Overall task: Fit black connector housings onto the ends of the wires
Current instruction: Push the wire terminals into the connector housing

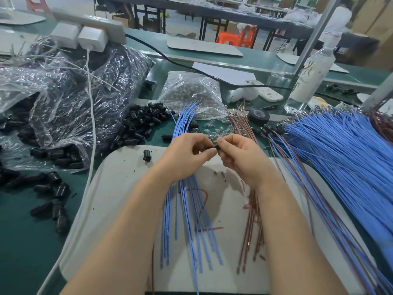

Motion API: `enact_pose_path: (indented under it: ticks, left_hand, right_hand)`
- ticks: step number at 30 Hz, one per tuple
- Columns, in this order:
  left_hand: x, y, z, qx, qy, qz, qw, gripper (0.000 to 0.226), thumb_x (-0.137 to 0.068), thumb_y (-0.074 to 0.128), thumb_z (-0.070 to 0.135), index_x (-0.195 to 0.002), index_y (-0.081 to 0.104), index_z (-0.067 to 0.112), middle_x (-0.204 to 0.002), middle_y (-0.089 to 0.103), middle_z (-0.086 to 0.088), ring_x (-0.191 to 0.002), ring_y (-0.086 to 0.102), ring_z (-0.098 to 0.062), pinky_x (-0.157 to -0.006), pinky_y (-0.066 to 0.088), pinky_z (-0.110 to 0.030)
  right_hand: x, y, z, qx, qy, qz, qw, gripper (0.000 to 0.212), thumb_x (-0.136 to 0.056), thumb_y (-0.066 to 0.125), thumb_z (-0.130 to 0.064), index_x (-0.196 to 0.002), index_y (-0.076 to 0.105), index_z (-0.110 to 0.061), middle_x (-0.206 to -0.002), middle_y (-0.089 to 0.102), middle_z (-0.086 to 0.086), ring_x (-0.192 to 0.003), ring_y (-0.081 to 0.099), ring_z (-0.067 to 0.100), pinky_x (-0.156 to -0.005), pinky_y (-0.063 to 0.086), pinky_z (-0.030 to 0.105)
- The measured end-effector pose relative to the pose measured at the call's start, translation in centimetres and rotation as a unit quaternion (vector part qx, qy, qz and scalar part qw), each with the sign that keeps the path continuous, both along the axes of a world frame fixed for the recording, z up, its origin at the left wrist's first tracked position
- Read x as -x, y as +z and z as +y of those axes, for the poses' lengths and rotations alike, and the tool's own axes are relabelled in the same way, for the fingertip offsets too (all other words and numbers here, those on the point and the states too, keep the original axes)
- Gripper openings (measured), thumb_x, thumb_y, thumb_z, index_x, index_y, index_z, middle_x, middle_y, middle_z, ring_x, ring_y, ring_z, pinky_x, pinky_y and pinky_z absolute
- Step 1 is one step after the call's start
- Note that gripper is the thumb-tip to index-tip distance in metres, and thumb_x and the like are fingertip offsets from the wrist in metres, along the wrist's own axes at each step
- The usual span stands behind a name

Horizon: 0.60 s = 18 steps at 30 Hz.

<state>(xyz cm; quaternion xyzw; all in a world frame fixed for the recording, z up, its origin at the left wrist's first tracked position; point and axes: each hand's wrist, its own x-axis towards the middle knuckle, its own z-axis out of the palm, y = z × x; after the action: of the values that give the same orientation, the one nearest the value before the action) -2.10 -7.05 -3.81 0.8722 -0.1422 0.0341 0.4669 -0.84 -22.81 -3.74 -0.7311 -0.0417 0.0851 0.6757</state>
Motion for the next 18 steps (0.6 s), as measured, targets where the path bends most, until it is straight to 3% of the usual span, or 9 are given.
enact_pose_path:
  ticks: [2, 4, 7, 9, 11, 13, 18]
  left_hand:
    - [0.0, 0.2, 0.0, 0.020, -0.013, 0.011, 1.000, 0.010, -0.088, 0.064, 0.026, -0.087, 0.068, 0.016, -0.067, 0.059, 0.010, -0.057, 0.048, -0.004, -0.060, 0.040, -0.017]
    - [0.0, 0.1, -0.3, -0.008, 0.003, -0.002, 1.000, 0.011, -0.088, 0.064, 0.025, -0.086, 0.066, 0.015, -0.066, 0.058, 0.011, -0.054, 0.045, 0.001, -0.056, 0.035, -0.012]
    - [-0.1, -0.4, -0.1, -0.088, 0.047, -0.018, 0.995, 0.009, -0.088, 0.063, 0.025, -0.083, 0.064, 0.017, -0.073, 0.062, 0.009, -0.057, 0.047, 0.002, -0.055, 0.033, -0.010]
    - [-0.2, -0.6, 0.3, -0.100, 0.071, -0.020, 0.992, 0.009, -0.088, 0.063, 0.026, -0.085, 0.064, 0.018, -0.075, 0.062, 0.008, -0.061, 0.047, 0.000, -0.057, 0.034, -0.011]
    - [-0.1, -0.4, 0.4, -0.044, 0.089, -0.041, 0.994, 0.008, -0.088, 0.064, 0.025, -0.086, 0.065, 0.018, -0.072, 0.062, 0.008, -0.060, 0.047, 0.000, -0.056, 0.036, -0.008]
    - [-0.1, -0.1, 0.0, 0.016, 0.104, -0.055, 0.993, 0.008, -0.088, 0.065, 0.024, -0.089, 0.067, 0.016, -0.073, 0.065, 0.003, -0.059, 0.046, -0.004, -0.058, 0.036, -0.010]
    - [-0.1, 0.1, 0.1, 0.088, 0.185, -0.082, 0.975, 0.009, -0.090, 0.063, 0.022, -0.095, 0.067, 0.016, -0.078, 0.066, 0.009, -0.055, 0.050, 0.003, -0.057, 0.038, -0.007]
  right_hand:
    - [0.0, 0.1, -0.1, -0.040, 0.000, 0.019, 0.999, 0.018, -0.095, 0.055, -0.013, -0.077, 0.055, -0.010, -0.051, 0.053, -0.006, -0.047, 0.041, 0.005, -0.049, 0.035, 0.016]
    - [0.0, 0.0, 0.4, 0.062, -0.026, -0.029, 0.997, 0.017, -0.095, 0.056, -0.016, -0.079, 0.058, -0.011, -0.054, 0.056, -0.006, -0.049, 0.046, 0.005, -0.054, 0.039, 0.020]
    - [0.1, 0.2, 0.7, 0.230, -0.092, -0.127, 0.960, 0.012, -0.095, 0.055, -0.024, -0.086, 0.059, -0.016, -0.072, 0.062, -0.004, -0.065, 0.056, 0.009, -0.064, 0.047, 0.023]
    - [-0.2, 0.7, -0.6, 0.183, -0.163, -0.130, 0.961, 0.013, -0.096, 0.052, -0.027, -0.091, 0.059, -0.017, -0.077, 0.061, -0.005, -0.065, 0.054, 0.005, -0.058, 0.047, 0.013]
    - [-0.5, 0.8, -2.0, 0.136, -0.244, -0.116, 0.953, 0.015, -0.097, 0.051, -0.024, -0.098, 0.061, -0.012, -0.076, 0.060, -0.005, -0.064, 0.053, 0.003, -0.058, 0.046, 0.013]
    - [-0.6, 0.4, -2.1, 0.169, -0.271, -0.112, 0.941, 0.008, -0.094, 0.054, -0.018, -0.098, 0.060, -0.014, -0.079, 0.064, -0.005, -0.068, 0.057, 0.003, -0.063, 0.047, 0.019]
    - [-0.5, 0.1, 0.3, 0.302, -0.173, -0.173, 0.921, 0.012, -0.091, 0.057, -0.012, -0.095, 0.063, -0.022, -0.090, 0.065, -0.007, -0.079, 0.058, 0.010, -0.074, 0.047, 0.026]
